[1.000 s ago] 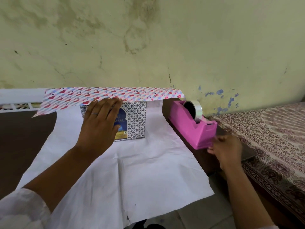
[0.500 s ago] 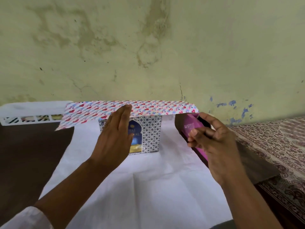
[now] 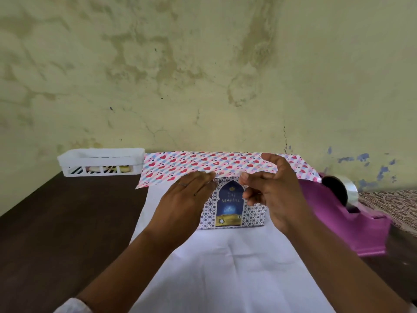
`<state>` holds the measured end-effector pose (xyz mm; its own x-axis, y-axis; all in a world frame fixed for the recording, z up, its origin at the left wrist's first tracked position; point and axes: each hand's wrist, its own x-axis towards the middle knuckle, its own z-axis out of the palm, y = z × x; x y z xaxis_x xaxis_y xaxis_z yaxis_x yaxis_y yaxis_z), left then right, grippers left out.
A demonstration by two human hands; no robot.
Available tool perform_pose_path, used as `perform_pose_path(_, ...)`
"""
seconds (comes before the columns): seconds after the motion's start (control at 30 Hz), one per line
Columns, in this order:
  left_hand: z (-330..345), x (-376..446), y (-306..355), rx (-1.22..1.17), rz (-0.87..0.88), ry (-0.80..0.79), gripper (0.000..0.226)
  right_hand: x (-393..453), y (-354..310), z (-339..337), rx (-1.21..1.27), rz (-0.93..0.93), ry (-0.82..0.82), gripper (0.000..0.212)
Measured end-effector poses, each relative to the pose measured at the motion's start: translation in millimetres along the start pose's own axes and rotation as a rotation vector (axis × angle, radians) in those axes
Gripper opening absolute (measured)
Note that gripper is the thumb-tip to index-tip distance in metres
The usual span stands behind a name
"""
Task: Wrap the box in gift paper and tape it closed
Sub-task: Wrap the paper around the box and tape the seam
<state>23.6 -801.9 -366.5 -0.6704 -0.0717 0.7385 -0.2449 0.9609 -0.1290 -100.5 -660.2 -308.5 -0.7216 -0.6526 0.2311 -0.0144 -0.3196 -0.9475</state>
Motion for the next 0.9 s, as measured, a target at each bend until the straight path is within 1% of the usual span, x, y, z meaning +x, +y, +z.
perform_pose_path(0.13, 3, -3, -3, -0.040, 0.027, 0.044, 0.051, 13, 8, 12, 0.001, 0.084, 0.098, 0.062)
perform_pose_path(0.3, 4, -3, 0, -0.055, 0.024, 0.084, 0.042, 15, 8, 17, -0.052, 0.098, 0.160, 0.058)
perform_pose_path(0.4, 2, -4, 1, -0.066, 0.011, 0.079, 0.035, 12, 4, 20, -0.064, 0.079, 0.147, 0.052)
perform_pose_path(0.5, 0, -3, 2, -0.095, -0.038, 0.064, 0.040, 8, 3, 25, -0.072, 0.037, 0.099, 0.047)
perform_pose_path(0.57, 1, -3, 1, -0.098, -0.049, 0.092, 0.037, 6, 6, 30, -0.091, 0.024, 0.069, 0.045)
perform_pose_path(0.67, 5, -4, -2, -0.079, -0.065, 0.151, 0.038, 3, 13, 36, -0.125, 0.025, 0.036, 0.045)
perform_pose_path(0.77, 4, -3, -8, -0.093, -0.112, 0.222, 0.023, 2, 18, 42, -0.152, 0.027, 0.037, 0.046)
perform_pose_path(0.83, 2, -1, -8, -0.144, -0.141, 0.219, 0.032, 3, 19, 45, -0.162, 0.027, 0.039, 0.047)
perform_pose_path(0.9, 2, 1, -8, -0.186, -0.174, 0.223, 0.031, 4, 19, 48, -0.165, 0.017, 0.033, 0.048)
